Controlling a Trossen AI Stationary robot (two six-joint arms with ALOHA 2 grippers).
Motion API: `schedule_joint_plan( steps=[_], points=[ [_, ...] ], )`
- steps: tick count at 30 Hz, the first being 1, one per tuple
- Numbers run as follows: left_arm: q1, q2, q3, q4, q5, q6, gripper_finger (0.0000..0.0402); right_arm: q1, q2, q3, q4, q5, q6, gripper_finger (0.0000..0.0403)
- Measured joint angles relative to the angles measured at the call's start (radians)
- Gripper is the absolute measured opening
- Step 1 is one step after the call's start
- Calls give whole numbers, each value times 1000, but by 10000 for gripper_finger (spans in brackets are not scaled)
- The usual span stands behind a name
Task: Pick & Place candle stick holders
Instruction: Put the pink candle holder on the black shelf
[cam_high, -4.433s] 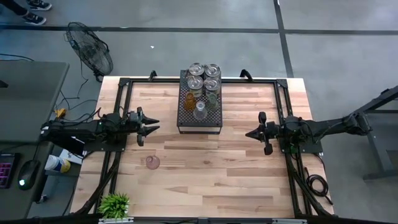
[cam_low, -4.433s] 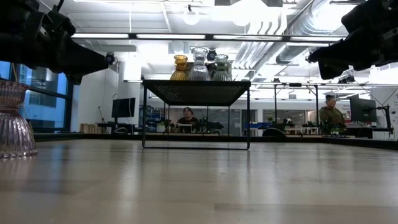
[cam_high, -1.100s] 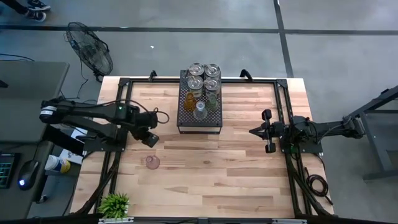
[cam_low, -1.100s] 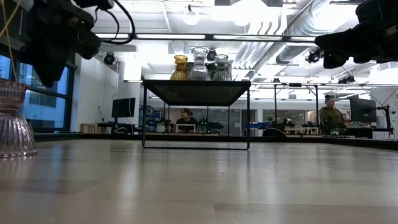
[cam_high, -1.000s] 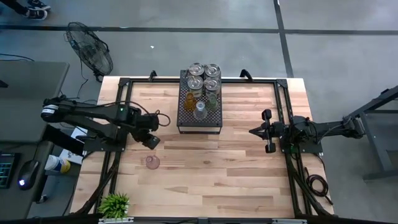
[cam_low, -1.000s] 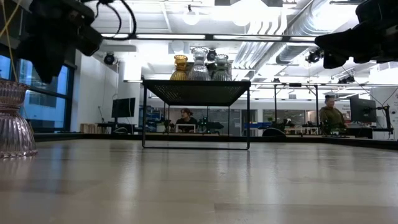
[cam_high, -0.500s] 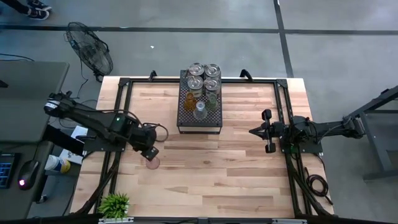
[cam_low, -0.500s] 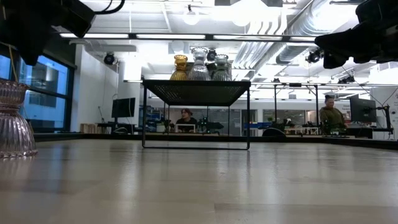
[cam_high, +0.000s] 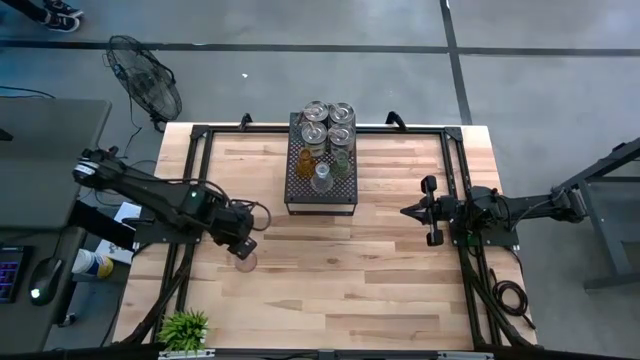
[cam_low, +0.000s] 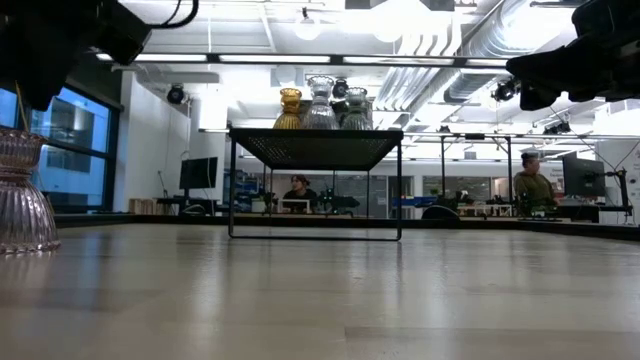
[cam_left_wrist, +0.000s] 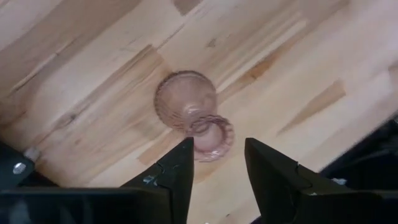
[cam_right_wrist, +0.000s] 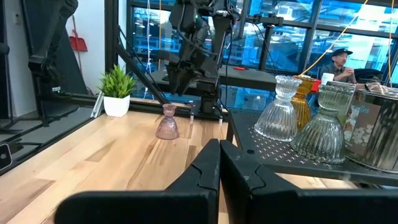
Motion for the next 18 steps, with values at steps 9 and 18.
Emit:
schedule_joint_plan(
  steps=[9,18],
  points=[
    [0,103,-1,-62,30,-29,202,0,0,0,-2,0,0,0],
    [-1,158,-1,-51,60,-52,211,0,0,0,-7,0,0,0]
  ],
)
